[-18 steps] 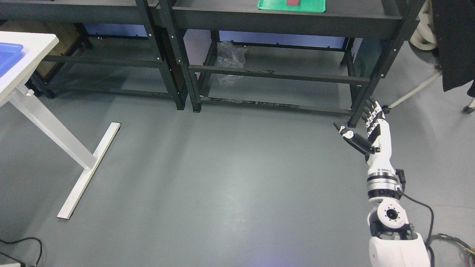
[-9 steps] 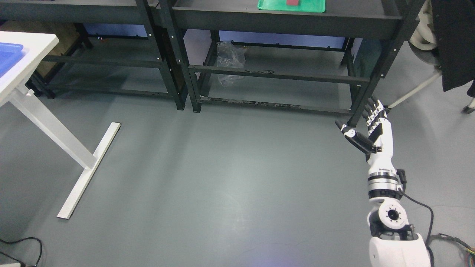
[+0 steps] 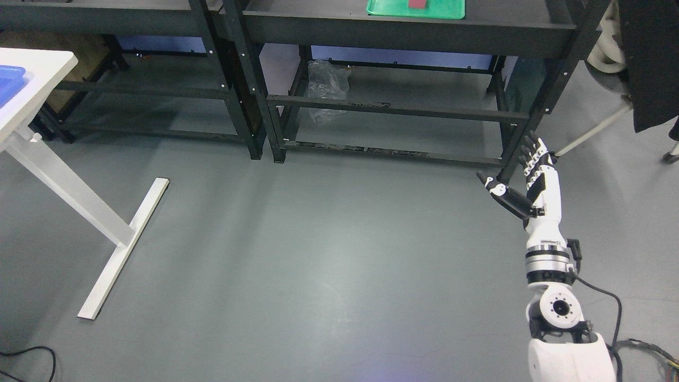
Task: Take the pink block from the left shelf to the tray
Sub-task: 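Drive toward the shelf holding the green tray, right hand raised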
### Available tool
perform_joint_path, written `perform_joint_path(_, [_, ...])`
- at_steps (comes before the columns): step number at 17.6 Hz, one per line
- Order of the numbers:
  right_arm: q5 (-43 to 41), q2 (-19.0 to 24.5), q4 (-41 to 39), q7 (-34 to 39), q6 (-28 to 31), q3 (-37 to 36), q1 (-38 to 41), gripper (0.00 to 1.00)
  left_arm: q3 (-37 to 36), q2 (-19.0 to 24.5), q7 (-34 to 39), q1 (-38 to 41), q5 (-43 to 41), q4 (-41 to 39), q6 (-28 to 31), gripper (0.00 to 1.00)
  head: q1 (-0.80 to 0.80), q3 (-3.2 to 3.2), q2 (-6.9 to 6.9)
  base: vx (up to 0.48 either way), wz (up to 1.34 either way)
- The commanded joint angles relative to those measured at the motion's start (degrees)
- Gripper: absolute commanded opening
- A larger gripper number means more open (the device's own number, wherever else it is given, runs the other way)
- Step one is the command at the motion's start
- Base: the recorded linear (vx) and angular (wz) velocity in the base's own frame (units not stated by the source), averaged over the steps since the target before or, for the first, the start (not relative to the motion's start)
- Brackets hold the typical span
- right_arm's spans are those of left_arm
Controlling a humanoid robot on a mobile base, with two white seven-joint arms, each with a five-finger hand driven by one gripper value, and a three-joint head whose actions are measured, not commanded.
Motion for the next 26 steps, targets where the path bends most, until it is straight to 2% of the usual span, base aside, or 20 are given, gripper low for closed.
perform_joint_path(1, [8.8,-1.0,-0.2,0.0,0.6,-1.8,0.2,0.99,0.0,1.0,0.0,1.1,0.0,-1.0,0.0,1.0,0.0,0.0,0.0,0.097,0.0])
perform_joint_path(5, [19.7,-1.0,-0.3,0.0,0.6,-1.9,0.4,0.99,0.0,1.0,0.0,1.1,0.0,-1.0,0.0,1.0,0.0,0.0,0.0,0.142,-0.06])
perform_joint_path(6, [19.8,-1.0,-0.9,-0.1,-0.2,-1.9,0.9,0.99,0.0,1.0,0.0,1.1,0.0,-1.0,0.0,1.0,0.0,0.0,0.0,0.156,-0.1])
perform_joint_path(8, [19.6,-1.0,-1.9,-0.1,-5.9,-2.2,2.3,0.99,0.0,1.0,0.0,1.1,0.0,-1.0,0.0,1.0,0.0,0.0,0.0,0.174,-0.12])
perform_joint_path(10, [20.3,-1.0,-1.9,-1.7,-6.5,-1.9,2.1,0.99,0.0,1.0,0.0,1.1,0.0,-1.0,0.0,1.0,0.0,0.0,0.0,0.146,-0.1])
perform_joint_path(12, [28.3,-1.0,-1.8,-4.4,-3.5,-1.6,1.3,0.98,0.0,1.0,0.0,1.1,0.0,-1.0,0.0,1.0,0.0,0.0,0.0,0.119,0.02])
perform_joint_path(14, [41.3,-1.0,-1.8,-4.4,-1.8,-1.1,0.4,0.98,0.0,1.0,0.0,1.1,0.0,-1.0,0.0,1.0,0.0,0.0,0.0,0.092,0.12])
perform_joint_path(15, [44.2,-1.0,-1.8,-3.9,-1.6,-0.2,0.3,0.98,0.0,1.0,0.0,1.1,0.0,-1.0,0.0,1.0,0.0,0.0,0.0,0.079,0.16])
perform_joint_path(18, [45.4,-1.0,-1.7,-3.8,-1.5,2.7,0.1,0.98,0.0,1.0,0.0,1.1,0.0,-1.0,0.0,1.0,0.0,0.0,0.0,0.102,0.17])
perform_joint_path(21, [47.4,-1.0,-1.5,-3.8,1.8,3.0,-0.7,0.98,0.0,1.0,0.0,1.1,0.0,-1.0,0.0,1.0,0.0,0.0,0.0,0.087,0.16])
perform_joint_path(26, [46.7,-1.0,-1.8,-4.4,2.0,3.1,-0.9,0.98,0.0,1.0,0.0,1.1,0.0,-1.0,0.0,1.0,0.0,0.0,0.0,0.09,0.07])
